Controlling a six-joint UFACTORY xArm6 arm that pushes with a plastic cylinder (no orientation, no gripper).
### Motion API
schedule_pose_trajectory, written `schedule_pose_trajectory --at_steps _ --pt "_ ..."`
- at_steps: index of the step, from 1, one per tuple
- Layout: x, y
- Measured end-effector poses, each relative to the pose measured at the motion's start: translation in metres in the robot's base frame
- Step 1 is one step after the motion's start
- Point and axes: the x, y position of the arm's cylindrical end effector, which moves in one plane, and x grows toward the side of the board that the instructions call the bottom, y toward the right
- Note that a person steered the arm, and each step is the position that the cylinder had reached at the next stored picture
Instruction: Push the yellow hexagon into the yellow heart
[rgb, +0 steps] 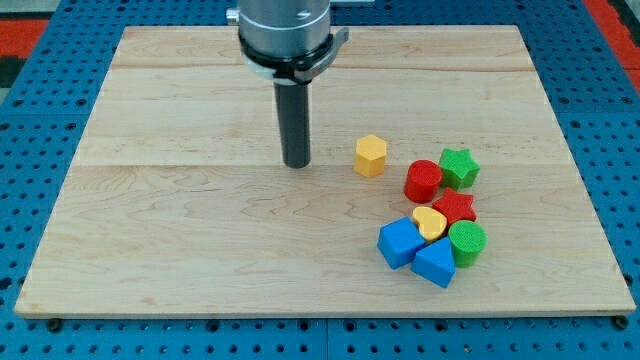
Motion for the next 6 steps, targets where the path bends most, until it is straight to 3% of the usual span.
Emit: schedule_pose_trajectory --at_steps 1,2,3,6 --pt "-0.028 0.046" --pt "-0.022 0.06" --pt "0.01 0.079" --pt "0.045 0.1"
